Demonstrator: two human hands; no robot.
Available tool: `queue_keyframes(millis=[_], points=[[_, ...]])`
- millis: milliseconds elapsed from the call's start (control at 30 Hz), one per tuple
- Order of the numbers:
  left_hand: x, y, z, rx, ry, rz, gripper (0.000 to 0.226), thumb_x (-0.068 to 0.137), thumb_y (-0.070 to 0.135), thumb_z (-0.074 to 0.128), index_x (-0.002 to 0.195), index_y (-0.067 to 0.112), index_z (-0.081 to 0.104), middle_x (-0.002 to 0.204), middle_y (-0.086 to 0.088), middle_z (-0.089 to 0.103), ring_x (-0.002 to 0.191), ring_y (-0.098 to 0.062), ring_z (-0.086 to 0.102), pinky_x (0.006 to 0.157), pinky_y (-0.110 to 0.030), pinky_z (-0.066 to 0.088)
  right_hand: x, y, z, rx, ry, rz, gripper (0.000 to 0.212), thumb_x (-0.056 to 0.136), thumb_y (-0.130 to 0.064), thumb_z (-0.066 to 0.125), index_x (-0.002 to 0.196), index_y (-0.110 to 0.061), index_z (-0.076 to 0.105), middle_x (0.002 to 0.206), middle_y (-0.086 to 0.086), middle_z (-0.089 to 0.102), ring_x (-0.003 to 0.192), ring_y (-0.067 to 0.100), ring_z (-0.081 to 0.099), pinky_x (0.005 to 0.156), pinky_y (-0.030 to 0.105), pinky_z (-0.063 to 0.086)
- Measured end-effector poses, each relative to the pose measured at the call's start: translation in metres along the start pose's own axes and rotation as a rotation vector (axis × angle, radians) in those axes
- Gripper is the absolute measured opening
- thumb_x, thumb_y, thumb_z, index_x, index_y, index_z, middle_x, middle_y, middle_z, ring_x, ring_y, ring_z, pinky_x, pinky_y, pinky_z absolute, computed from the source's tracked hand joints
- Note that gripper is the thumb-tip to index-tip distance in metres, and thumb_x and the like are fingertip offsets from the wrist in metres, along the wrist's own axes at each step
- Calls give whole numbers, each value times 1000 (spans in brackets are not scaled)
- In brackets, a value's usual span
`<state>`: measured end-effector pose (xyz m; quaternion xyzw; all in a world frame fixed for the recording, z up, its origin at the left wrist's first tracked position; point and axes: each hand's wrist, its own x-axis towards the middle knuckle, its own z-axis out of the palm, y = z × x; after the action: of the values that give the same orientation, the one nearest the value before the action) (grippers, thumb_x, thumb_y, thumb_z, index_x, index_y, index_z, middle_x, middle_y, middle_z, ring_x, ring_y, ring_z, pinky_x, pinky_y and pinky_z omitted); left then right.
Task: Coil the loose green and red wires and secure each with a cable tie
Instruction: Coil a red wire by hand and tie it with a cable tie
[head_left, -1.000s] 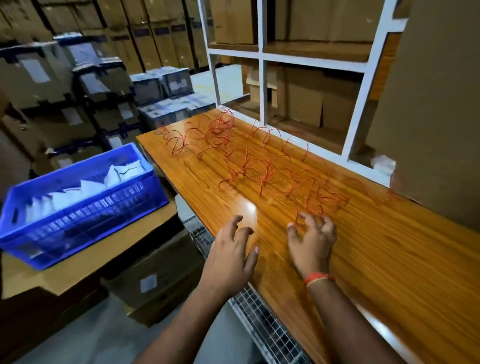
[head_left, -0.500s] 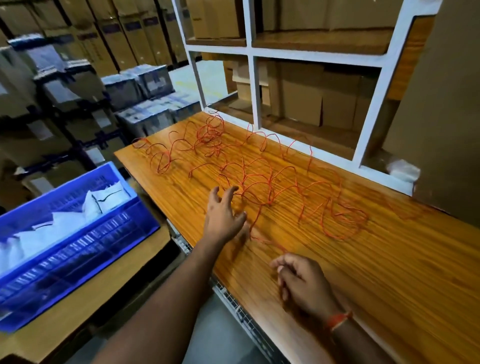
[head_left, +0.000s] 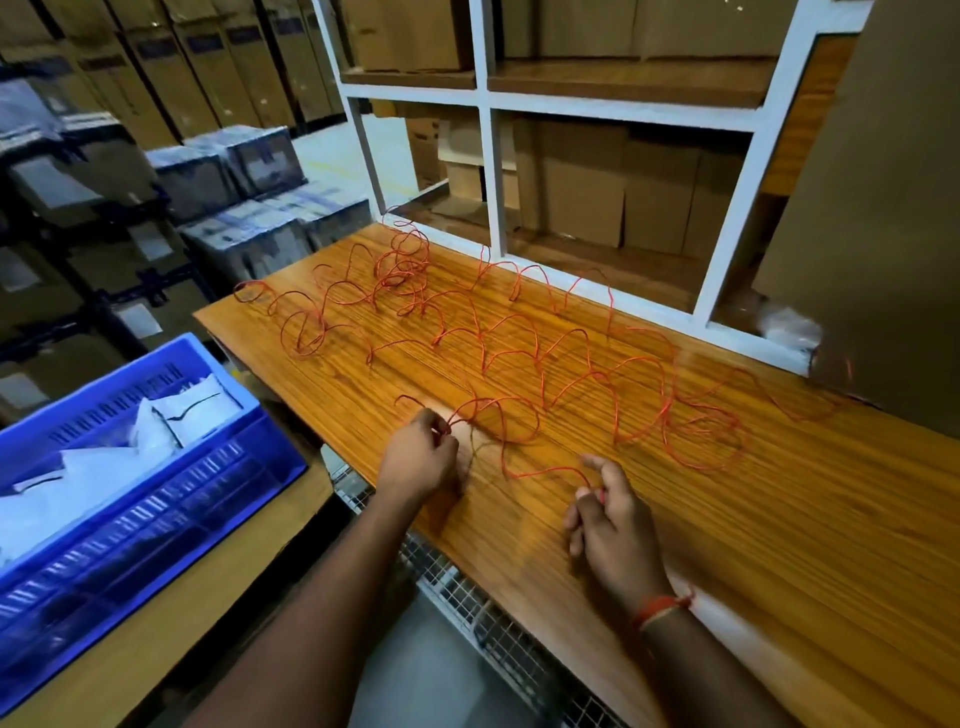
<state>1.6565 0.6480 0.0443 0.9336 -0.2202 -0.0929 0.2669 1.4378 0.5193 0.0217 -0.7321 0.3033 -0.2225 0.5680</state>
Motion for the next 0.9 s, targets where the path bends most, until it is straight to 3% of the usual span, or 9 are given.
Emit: queue_keyframes(millis=[133, 200, 267, 367, 500, 633, 733, 800, 900], points=[[-9, -12, -6, -97, 26, 0, 22, 101, 29, 60, 120, 18, 57, 101, -2, 67, 86, -18, 67, 74, -31, 57, 18, 7, 14, -371, -91, 103, 66, 99, -28, 61, 157, -31, 29, 83, 6, 75, 73, 25, 72, 68, 39, 60], [-11, -15, -9, -74, 22, 9, 20, 100, 28, 62, 117, 17, 59, 103, -1, 68, 92, -19, 66, 81, -34, 58, 26, 4, 21, -596, -186, 150, 57, 95, -40, 63, 148, -30, 45, 95, 5, 76, 86, 26, 72, 77, 38, 60], [-13, -20, -12, -70, -2, 15, 15, 98, 29, 64, 109, 19, 61, 100, 0, 70, 91, -19, 67, 82, -36, 59, 27, -3, 29, -656, -251, 144, 32, 93, -41, 64, 123, -32, 62, 97, 0, 75, 88, 23, 71, 78, 33, 58], [-19, -24, -18, -96, -68, 57, 2, 96, 28, 63, 95, 26, 62, 95, 2, 71, 87, -18, 68, 79, -36, 60, 27, -2, 39, -574, -194, 83, 5, 92, -31, 62, 90, -27, 65, 82, -2, 74, 81, 22, 70, 74, 35, 57], [-32, -15, -24, -176, -378, 173, 6, 99, 19, 61, 105, 19, 64, 95, 1, 70, 81, -14, 68, 70, -29, 60, 25, -4, 49, -115, -9, 253, 21, 86, -16, 66, 106, -24, 68, 80, -1, 75, 77, 21, 72, 74, 41, 58], [-39, -1, -25, -278, -657, 323, 21, 96, 32, 66, 113, 19, 68, 101, -2, 77, 94, -23, 73, 85, -46, 61, 33, -16, 52, 192, 136, 349, 25, 94, -42, 65, 101, -18, 68, 85, 4, 75, 71, 21, 68, 58, 32, 46], [-42, 11, -32, -262, -756, 360, 38, 98, 33, 66, 131, 15, 63, 114, -4, 75, 107, -20, 71, 97, -40, 57, 43, -18, 51, 50, 178, 346, 67, 82, -75, 55, 77, -8, 63, 74, 11, 72, 68, 33, 65, 62, 36, 44], [-39, 16, -38, -195, -760, 320, 56, 100, 38, 64, 147, 13, 48, 125, -9, 71, 112, -20, 69, 101, -40, 55, 49, -19, 50, -105, 197, 336, 63, 76, -75, 63, 68, -12, 58, 72, 10, 70, 69, 33, 63, 64, 36, 45], [-29, 13, -50, -6, -686, 224, 84, 96, 54, 62, 161, 18, 23, 130, -10, 69, 112, -20, 70, 105, -44, 52, 56, -23, 47, -293, 148, 362, 40, 84, -50, 76, 73, -16, 60, 72, 3, 64, 68, 27, 56, 59, 31, 39]])
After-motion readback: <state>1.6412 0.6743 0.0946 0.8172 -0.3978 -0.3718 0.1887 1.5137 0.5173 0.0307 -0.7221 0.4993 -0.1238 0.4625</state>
